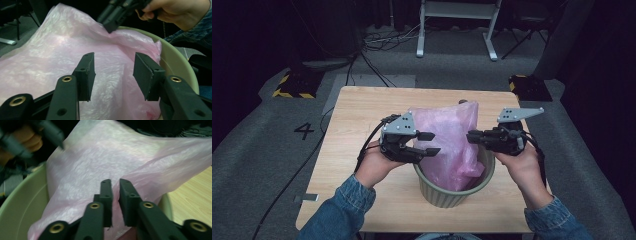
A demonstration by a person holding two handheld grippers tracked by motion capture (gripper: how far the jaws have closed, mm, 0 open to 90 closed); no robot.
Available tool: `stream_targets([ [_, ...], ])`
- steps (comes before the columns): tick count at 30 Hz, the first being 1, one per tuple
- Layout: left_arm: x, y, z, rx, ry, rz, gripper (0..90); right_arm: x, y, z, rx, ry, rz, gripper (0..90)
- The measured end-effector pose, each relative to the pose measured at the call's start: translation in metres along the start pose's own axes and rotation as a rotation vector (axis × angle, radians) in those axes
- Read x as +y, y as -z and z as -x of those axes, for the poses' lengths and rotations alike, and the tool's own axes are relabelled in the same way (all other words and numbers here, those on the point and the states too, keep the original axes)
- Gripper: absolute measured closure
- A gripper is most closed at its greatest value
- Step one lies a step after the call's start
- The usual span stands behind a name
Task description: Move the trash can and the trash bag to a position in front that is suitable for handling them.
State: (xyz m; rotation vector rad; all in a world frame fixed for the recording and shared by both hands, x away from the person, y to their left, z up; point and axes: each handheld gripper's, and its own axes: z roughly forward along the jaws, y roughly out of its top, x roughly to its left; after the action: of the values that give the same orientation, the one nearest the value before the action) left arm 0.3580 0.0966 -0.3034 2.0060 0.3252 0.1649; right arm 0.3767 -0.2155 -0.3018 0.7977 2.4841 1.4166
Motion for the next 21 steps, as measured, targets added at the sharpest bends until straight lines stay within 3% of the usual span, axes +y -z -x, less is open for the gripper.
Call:
stream_targets([
  [3, 0.0, -0.001, 0.001, -0.002, -0.001, 0.002, 51.9, -0.007, 0.0, -0.014, 0.014, 0.079, -0.031, 87.3],
  [7, 0.005, -0.004, 0.005, -0.01, -0.015, 0.006, 51.9, -0.016, -0.002, -0.031, 0.054, 0.134, -0.06, 89.3],
  [14, 0.016, -0.016, 0.015, -0.039, -0.047, -0.004, 51.8, -0.025, -0.005, -0.055, 0.093, 0.215, -0.095, 89.6],
  [21, 0.025, -0.035, 0.023, -0.043, -0.071, -0.038, 51.4, -0.024, -0.011, -0.063, 0.114, 0.254, -0.113, 89.5],
])
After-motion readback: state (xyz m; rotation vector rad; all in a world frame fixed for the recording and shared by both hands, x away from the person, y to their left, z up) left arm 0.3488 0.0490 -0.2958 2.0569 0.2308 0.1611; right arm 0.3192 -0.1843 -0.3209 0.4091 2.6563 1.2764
